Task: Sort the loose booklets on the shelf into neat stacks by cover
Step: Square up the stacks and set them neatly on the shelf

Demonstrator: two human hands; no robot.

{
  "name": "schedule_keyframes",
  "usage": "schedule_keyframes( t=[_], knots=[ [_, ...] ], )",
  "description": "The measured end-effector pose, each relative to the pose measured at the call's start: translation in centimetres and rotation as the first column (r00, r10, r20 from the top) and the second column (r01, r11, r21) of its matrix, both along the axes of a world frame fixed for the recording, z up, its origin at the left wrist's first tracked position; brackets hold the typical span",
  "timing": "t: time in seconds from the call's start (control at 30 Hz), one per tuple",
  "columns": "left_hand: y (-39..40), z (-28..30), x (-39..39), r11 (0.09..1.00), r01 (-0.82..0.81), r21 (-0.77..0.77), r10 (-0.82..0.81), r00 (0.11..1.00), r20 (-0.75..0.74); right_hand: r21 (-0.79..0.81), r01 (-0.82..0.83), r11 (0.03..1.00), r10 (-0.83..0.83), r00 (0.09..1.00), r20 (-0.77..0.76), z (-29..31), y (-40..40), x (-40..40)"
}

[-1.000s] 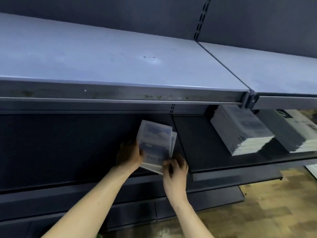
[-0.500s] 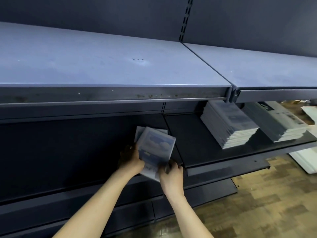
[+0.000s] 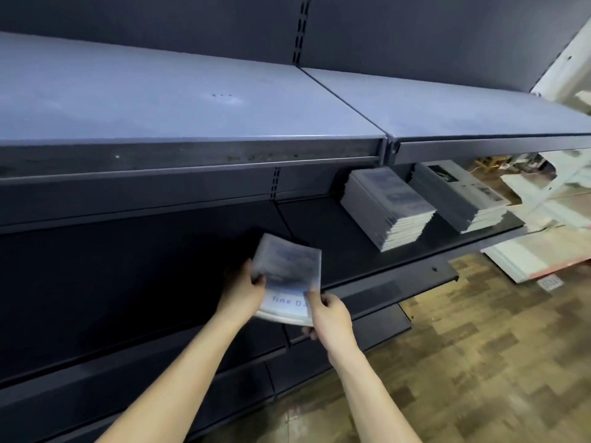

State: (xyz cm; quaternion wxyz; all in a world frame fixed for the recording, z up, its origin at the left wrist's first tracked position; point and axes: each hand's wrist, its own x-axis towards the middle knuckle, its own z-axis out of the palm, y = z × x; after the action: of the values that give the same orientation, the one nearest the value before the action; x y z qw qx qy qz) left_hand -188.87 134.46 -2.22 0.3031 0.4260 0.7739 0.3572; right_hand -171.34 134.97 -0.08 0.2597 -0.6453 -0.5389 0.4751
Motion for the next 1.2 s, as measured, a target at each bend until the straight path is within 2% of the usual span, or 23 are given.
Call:
schedule_keyframes(
  t=[0.23,0.5,0.73,0.87,1.2],
  knots=[
    [0.5,3.5,5.4,0.985,0.052,0.165,-0.066,0.995,0.077,0.081,0.078,0.994,-0.071,0.993,-0.092,1.7,-0.4,4.8],
    [1.4,6.3,14.1,0.941,0.181,0.287,-0.172,0.983,-0.057,0.167,0.108,0.98,-0.086,0.987,-0.135,3.4,0.2,13.3],
    [1.4,8.0,24.3,0.932,0.176,0.317,-0.177,0.984,-0.024,0.148,0.129,0.98,-0.098,0.975,-0.198,4.1,0.9,22.5],
    [1.8,8.1,29.4,0.934,0.155,0.323,-0.145,0.988,-0.056,0.169,0.123,0.978,-0.088,0.976,-0.2,4.4,1.4,27.7],
    [2.7,9.2,36.1,0.921,0.041,0.387,-0.043,0.999,-0.004,0.25,0.077,0.965,0.008,0.946,-0.324,6.2,3.7,34.1]
  ],
)
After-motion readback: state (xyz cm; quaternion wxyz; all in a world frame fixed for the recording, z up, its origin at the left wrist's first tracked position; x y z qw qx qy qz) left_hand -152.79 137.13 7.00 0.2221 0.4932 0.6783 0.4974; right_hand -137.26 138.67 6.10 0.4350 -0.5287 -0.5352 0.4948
